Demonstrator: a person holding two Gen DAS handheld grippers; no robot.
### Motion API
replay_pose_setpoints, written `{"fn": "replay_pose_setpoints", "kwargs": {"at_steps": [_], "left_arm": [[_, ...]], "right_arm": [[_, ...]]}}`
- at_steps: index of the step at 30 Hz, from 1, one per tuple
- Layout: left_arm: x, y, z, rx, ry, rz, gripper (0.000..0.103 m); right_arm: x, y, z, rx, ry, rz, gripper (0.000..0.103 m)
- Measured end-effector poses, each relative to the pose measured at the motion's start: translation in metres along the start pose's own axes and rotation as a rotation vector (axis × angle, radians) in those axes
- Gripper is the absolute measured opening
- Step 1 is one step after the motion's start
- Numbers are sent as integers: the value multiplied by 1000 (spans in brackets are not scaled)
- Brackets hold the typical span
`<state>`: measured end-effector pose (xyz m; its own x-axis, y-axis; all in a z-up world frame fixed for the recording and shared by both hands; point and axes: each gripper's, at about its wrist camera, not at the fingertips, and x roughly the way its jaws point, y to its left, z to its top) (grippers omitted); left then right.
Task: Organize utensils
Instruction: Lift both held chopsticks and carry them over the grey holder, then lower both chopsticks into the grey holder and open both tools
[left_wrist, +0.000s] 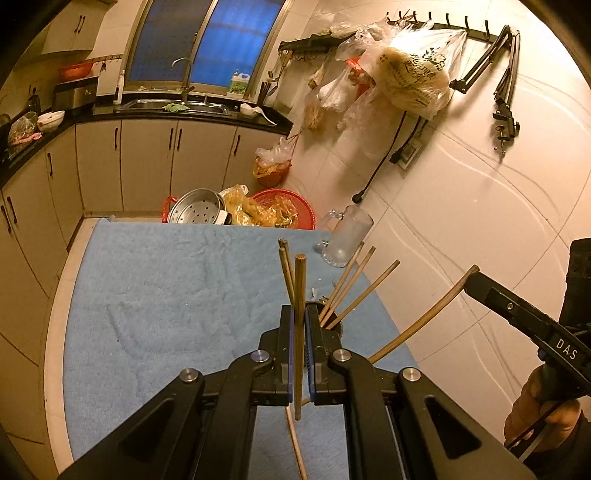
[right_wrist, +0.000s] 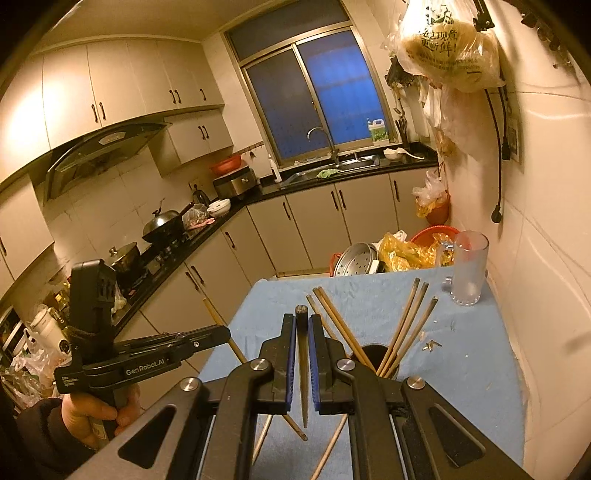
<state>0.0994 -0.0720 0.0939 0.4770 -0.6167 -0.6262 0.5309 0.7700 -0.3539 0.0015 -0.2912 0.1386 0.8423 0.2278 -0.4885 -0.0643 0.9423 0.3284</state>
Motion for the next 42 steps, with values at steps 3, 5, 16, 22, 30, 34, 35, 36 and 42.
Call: {"fn": "replay_pose_setpoints", "kwargs": {"at_steps": [3,5,16,22,30,34,35,36,42], "left_arm": [[-1,-2,3,1,-7,-5,6],[-2,-3,6,4,-12,-8,6],[-6,-17,36,31,-61,-32,6],[4,-28,52,60,-85,-40,6],[31,-36,65,49,-102,-36,6],[48,-40,61,52,-91,-22,6],[51,-40,60,56,-87,-18,6],[56,-41,58,63,-82,-10,6],[76,-42,50,76,-52,17,6]], "right_arm": [[-2,1,2,-3,-6,-2,8],[-3,0,3,-6,-11,-5,8],[-16,-8,21,-13,-56,-53,8],[-17,-17,36,-17,-81,-90,8],[-14,-31,45,-10,-121,-149,8],[-4,-36,43,-16,-133,-177,8],[1,-38,41,-17,-126,-180,8],[3,-39,39,-15,-120,-183,8],[26,-44,27,-30,-80,-205,8]]}}
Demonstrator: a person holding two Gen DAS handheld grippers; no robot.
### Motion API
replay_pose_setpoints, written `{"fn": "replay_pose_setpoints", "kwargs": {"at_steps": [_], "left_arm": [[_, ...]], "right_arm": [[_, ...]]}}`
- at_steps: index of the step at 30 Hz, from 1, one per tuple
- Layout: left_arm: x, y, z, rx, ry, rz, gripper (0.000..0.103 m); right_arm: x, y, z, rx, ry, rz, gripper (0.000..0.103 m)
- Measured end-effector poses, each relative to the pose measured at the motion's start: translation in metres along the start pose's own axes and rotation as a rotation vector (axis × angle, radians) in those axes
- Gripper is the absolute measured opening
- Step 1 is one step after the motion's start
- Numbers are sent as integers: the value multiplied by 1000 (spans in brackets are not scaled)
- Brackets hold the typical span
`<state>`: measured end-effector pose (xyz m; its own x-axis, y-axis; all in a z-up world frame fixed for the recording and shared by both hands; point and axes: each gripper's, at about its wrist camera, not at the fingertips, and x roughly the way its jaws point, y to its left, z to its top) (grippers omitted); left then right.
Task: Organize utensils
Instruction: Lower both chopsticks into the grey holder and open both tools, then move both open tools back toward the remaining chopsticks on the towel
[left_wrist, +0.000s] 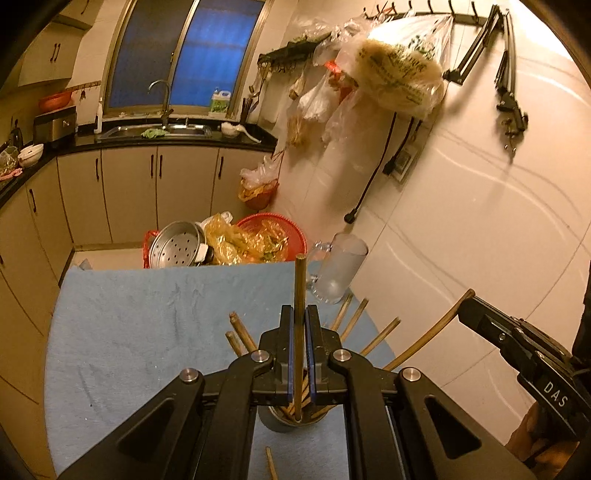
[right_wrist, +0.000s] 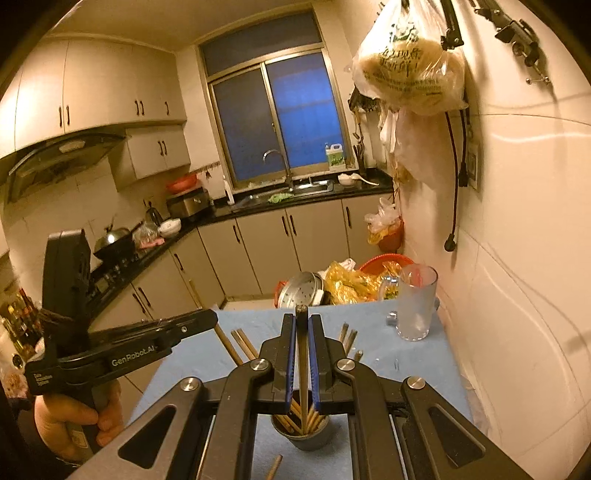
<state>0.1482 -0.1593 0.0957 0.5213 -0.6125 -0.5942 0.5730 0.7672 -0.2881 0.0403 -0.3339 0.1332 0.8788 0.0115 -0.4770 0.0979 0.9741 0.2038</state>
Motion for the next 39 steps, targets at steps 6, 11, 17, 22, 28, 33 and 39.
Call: {"fn": "replay_pose_setpoints", "kwargs": {"at_steps": [6,11,17,22,28,33,39], "left_arm": [[13,6,-14,-13,47,16,6],[22,9,-25,-31,81,24,6],[27,11,-35,-29,108,38,6],[29,13,-41,-35,123,46,6],[32,14,-45,-36,140,44,6],[31,13,-45,-41,142,49,8],[8,24,-52,-76,111,52,41]], "right_arm": [[17,-2,-14,-9,60,-6,8],[32,-3,-26,-2,115,2,8],[46,2,-39,-12,162,9,8],[53,1,-47,-5,188,3,11],[53,1,-49,0,195,-3,11],[49,1,-49,8,196,-4,11],[44,0,-54,26,211,-2,18]]}}
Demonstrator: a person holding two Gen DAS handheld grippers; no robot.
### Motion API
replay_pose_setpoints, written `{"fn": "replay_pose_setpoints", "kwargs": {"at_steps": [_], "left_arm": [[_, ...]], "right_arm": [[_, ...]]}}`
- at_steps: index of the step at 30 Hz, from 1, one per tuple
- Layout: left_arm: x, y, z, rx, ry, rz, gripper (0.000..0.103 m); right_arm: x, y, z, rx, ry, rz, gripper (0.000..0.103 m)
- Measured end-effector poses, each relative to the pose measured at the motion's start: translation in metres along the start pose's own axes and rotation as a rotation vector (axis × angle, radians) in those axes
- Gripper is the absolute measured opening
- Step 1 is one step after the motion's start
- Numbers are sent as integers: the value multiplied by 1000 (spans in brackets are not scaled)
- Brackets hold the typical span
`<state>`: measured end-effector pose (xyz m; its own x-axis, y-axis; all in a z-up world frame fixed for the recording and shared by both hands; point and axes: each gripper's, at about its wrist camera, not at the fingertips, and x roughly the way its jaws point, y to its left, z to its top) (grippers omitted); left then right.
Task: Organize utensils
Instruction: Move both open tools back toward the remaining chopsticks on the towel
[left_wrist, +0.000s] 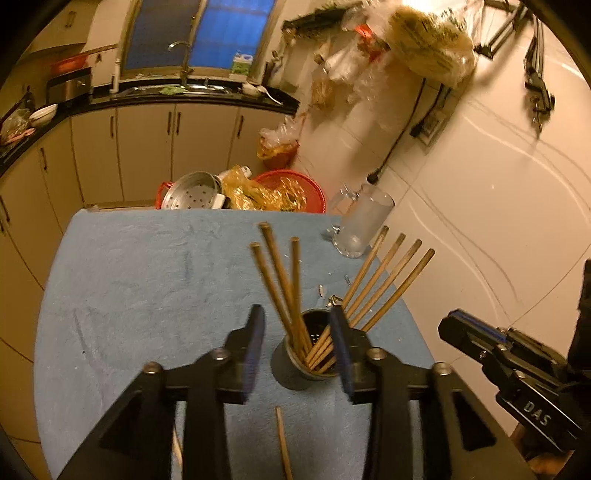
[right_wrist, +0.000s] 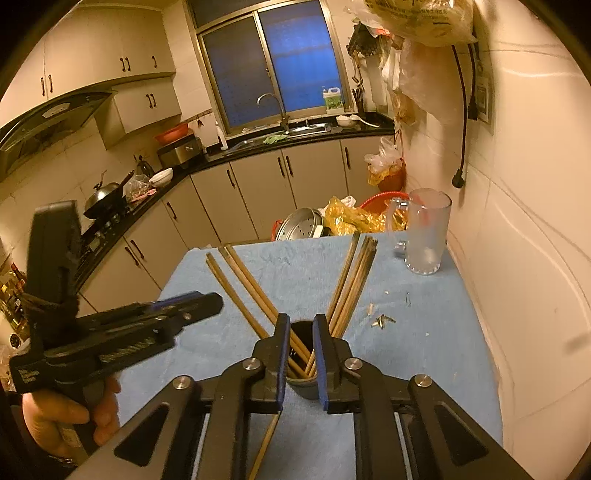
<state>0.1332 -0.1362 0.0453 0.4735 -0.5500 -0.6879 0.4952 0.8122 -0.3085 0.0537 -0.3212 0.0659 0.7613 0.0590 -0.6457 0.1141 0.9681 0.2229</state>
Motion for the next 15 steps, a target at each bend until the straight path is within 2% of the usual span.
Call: {"fn": "replay_pose_setpoints", "kwargs": {"at_steps": [3,6,11,15], "left_arm": [[-16,20,-12,-43,-11,21,46],[-24,45,-31,-97,10,60,48],[-23,84,-73,-193,96,136,50],[-19,100,-101,-230,157,163,50]], "right_arm": [[1,-2,-10,14,26,1,24],[11,-3,-29,27,79,3,24],[31,0,-67,46,176,11,25],[50,7,-95,43,257,17,25]]}}
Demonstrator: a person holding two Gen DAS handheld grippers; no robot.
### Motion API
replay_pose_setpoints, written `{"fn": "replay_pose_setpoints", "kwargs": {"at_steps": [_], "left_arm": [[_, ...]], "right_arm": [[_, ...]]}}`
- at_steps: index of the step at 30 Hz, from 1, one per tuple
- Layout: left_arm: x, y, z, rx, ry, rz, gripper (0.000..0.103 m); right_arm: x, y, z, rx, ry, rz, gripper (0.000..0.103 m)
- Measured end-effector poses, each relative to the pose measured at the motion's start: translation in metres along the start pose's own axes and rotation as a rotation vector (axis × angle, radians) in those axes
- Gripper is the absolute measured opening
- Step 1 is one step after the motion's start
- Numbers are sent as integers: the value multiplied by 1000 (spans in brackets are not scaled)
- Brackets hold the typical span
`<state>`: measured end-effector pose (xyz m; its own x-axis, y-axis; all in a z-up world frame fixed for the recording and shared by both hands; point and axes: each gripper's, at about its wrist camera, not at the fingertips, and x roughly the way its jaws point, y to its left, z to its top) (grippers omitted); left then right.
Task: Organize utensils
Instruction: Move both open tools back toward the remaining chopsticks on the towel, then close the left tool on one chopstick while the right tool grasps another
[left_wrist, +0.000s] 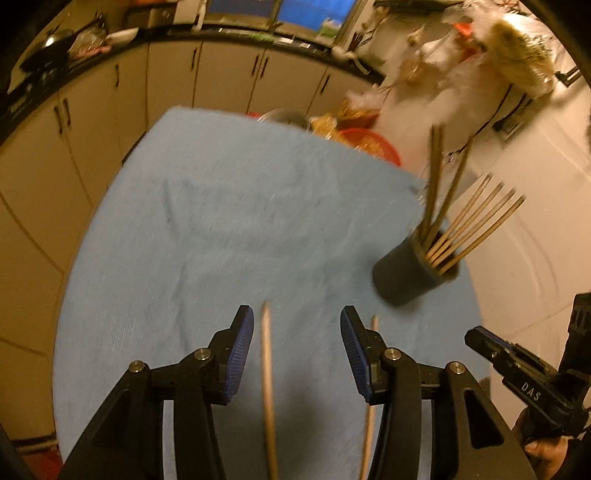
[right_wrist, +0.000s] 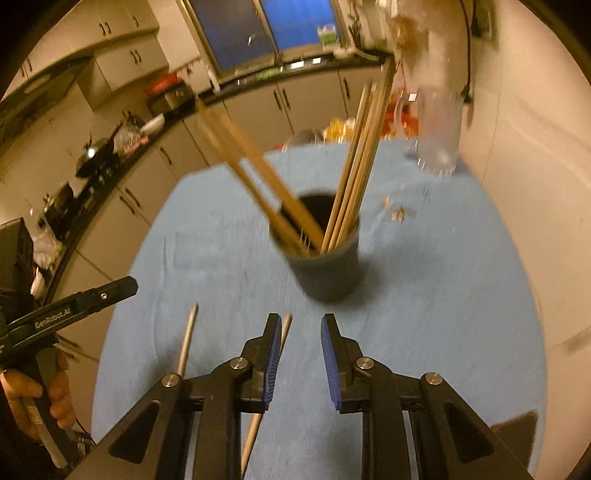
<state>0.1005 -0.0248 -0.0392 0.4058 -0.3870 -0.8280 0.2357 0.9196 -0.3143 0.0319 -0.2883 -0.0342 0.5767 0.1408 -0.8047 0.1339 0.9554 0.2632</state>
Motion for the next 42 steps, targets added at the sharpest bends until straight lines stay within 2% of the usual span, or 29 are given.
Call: {"fn": "replay_pose_setpoints", "kwargs": {"at_steps": [9,23,35,42], "left_arm": [[31,10,-16,20,86,42,50],[71,6,-10,45,158,55,49],[97,6,1,43,193,46,34],[114,0,4,38,209,44,31]], "right_arm": [[41,7,-9,21,92,31,25],[95,14,-8,42,168,34,25],[120,11,-7,74,196,40,25],[132,16,-1,49,198,11,25]]}}
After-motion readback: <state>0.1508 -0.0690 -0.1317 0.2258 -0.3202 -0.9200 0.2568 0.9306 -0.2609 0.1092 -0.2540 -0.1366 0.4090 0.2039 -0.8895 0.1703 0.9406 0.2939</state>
